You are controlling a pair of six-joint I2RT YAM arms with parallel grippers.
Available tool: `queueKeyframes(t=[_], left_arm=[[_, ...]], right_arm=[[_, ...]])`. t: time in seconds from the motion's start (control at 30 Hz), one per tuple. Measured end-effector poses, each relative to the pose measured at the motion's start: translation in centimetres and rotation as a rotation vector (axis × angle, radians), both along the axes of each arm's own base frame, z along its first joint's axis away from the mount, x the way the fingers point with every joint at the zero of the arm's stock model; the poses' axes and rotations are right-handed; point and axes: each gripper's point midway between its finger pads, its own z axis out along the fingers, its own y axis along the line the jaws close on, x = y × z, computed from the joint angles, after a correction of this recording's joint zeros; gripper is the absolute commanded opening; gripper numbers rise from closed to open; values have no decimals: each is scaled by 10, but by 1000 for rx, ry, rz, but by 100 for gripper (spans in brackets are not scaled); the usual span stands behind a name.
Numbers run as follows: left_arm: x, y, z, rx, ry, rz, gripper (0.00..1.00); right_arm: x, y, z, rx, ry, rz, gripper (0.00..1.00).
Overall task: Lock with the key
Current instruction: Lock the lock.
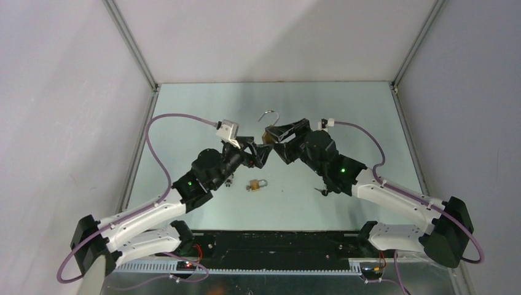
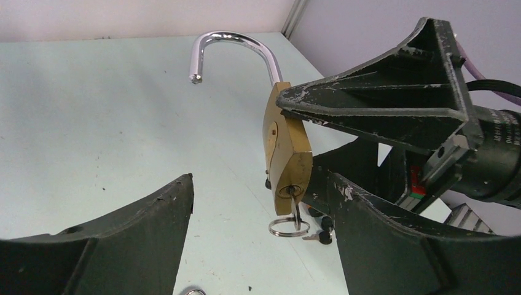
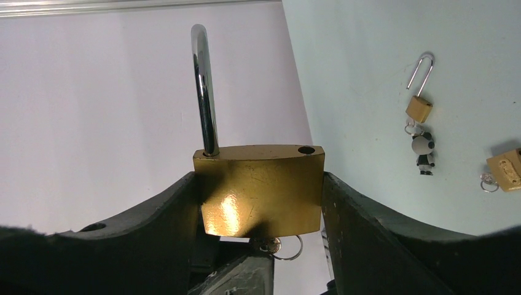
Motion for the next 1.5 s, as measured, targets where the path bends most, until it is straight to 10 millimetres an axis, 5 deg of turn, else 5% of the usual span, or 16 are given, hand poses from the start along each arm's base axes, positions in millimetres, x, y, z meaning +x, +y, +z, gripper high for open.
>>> queueKeyframes(t=[0.17,0.4,0.6,1.0,1.13,1.23,1.3,1.5], left_arm=[[4,-8,-9,9,14,2,71],[9,-12,-8,-16,14,18,70],[13,-16,-2,-56,4,24,55],[18,-24,-12,-55,22,20,62],[19,-27,-19,-44,35,13,47],[17,-30,-18,-56,40,0,10],[13,-34,-15,-65,37,-21,1],[14,-33,-17,-52,33,-14,0]], right_arm=[[-3,3,0,10,7,4,44],[-3,3,1,14,10,5,44],[-4,3,-1,16,23,3,43],[-5,1,-8,9,54,-3,43],[-5,1,-7,16,59,-1,43],[-5,0,-9,12,67,-3,44],[-5,0,-10,11,72,-3,51],[-4,-2,-11,16,82,4,98]])
